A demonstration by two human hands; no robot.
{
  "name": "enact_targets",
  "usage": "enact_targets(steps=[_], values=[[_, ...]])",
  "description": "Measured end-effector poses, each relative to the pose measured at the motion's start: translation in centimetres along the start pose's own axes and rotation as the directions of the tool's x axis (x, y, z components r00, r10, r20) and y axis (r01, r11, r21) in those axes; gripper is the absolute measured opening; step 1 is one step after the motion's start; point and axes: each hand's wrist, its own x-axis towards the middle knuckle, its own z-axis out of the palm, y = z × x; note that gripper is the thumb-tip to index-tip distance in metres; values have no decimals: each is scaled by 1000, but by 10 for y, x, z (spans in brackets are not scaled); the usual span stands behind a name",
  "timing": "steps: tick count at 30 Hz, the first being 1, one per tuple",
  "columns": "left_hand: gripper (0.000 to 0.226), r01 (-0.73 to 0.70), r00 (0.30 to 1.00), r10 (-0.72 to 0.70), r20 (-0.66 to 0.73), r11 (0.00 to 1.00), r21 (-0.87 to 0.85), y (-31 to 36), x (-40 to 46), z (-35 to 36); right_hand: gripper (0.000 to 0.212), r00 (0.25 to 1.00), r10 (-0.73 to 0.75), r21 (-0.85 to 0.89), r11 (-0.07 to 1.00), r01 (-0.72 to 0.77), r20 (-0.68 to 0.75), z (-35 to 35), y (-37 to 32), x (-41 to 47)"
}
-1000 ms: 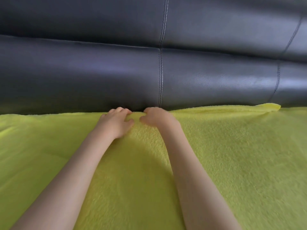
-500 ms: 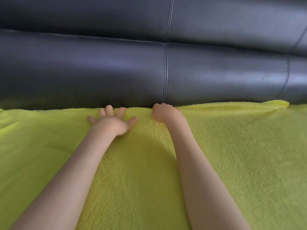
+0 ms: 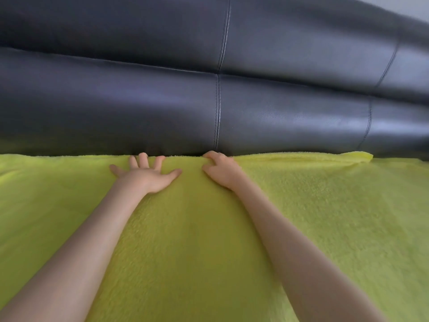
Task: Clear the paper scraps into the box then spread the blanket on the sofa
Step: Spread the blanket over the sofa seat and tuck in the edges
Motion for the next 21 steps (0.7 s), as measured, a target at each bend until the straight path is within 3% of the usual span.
enact_targets(steps=[3, 7, 9, 16, 19, 21], values=[[82, -6, 1000, 6, -7, 1000, 15, 1, -1, 0, 48, 985, -127, 30, 991, 132, -118, -22, 36, -23], [83, -14, 1000, 14, 3, 1000, 6, 0, -2, 1, 39, 976, 17, -135, 990, -47, -216, -41, 89, -34], [84, -19, 1000, 19, 15, 1000, -8, -3, -1, 1, 43, 978, -4, -209, 977, -40, -207, -42, 101, -35], [78, -16, 1000, 17, 15, 1000, -15, 3, -4, -3, 50, 960, -17, -219, 975, -46, -279, -30, 109, -37], [65, -102, 975, 121, -187, 989, 109, 20, -16, -10, 51, 947, -45, -236, 971, -33, -319, -25, 113, -37], [56, -262, 871, 308, -383, 950, 170, 40, -25, -14, 51, 942, -65, -232, 973, -14, -329, -22, 115, -37]])
